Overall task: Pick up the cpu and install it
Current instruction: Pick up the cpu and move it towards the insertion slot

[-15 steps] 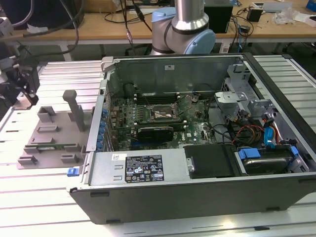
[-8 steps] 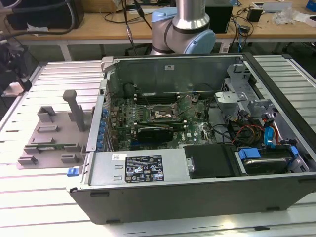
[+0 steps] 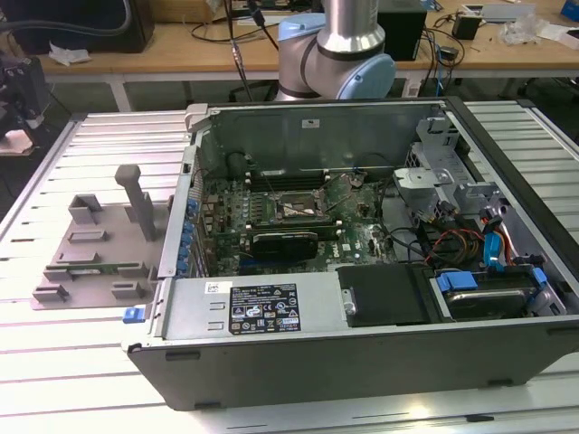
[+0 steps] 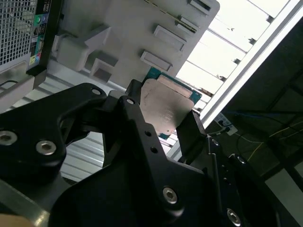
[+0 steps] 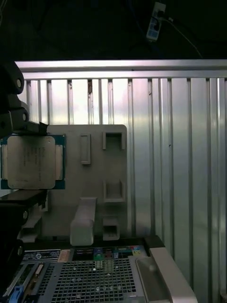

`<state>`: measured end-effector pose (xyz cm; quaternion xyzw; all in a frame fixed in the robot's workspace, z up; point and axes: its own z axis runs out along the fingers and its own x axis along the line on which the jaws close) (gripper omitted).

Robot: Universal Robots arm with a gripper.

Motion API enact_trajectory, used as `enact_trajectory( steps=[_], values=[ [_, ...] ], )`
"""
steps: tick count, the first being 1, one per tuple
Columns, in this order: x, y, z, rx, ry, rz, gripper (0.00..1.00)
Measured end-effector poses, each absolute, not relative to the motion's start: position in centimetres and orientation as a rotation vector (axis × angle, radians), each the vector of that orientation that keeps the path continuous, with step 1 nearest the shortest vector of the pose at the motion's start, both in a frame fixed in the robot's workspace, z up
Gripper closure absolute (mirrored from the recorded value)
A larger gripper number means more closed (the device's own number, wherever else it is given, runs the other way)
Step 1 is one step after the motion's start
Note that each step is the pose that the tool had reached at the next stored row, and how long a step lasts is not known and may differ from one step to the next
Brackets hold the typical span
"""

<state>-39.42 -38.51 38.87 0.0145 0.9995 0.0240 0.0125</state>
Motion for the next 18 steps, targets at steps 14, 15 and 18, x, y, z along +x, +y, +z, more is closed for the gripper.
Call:
enact_trajectory(
  steps=[14,15,18],
  values=[
    [-30.3,-38.6,38.9,0.045,3.116,0.075,0.45],
    [-28.8,-38.6,38.9,0.045,3.116,0.075,0.45],
    [-26.2,-38.6,38.9,0.045,3.116,0.075,0.45]
  ],
)
